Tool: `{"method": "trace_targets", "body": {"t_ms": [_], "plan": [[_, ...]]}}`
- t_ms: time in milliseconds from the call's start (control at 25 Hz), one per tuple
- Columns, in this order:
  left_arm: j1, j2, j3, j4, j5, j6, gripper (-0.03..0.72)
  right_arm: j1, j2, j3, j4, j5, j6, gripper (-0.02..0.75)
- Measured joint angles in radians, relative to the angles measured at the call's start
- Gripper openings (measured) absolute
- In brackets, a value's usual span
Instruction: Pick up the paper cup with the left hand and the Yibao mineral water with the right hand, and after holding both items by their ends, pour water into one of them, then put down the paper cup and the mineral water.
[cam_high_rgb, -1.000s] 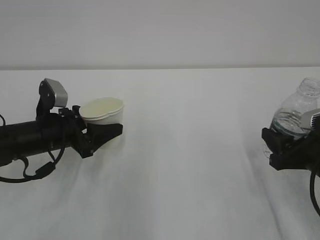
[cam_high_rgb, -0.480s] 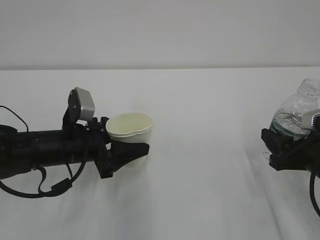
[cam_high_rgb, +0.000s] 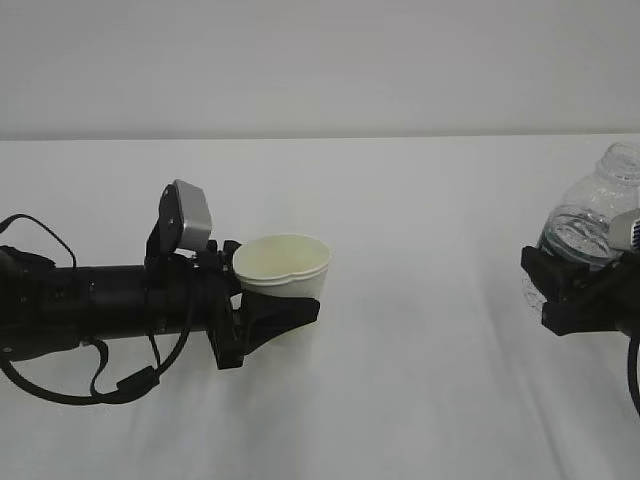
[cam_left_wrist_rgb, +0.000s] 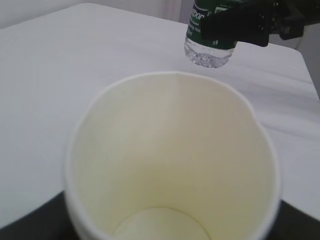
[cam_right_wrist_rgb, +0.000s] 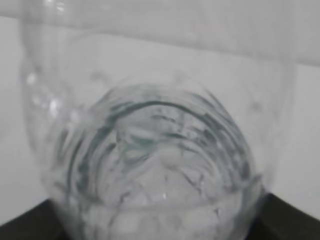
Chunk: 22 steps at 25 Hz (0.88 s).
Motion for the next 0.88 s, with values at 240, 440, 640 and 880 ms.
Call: {"method": "trace_targets", "body": {"t_ms": [240,440,640,880], "plan": [[0.000,-0.004,-0.057,0.028,0.000,-0.045,0.463,0.000,-0.047,0.000,-0.037,0.017,0.002,0.463],[-0.007,-0.007,-0.108,0.088,0.000,-0.112,0.463,0.000,-0.065,0.000,-0.087,0.049,0.025,0.463],[-0.048,-0.007,-0.111,0.097,0.000,-0.121,0.463,0.000,-0.111,0.002,-0.096,0.082,0.029,0.463],[-0.108,-0.007,-0.112,0.106,0.000,-0.122,0.461,0.000,-0.129,0.002,-0.096,0.135,0.040,0.463]]}}
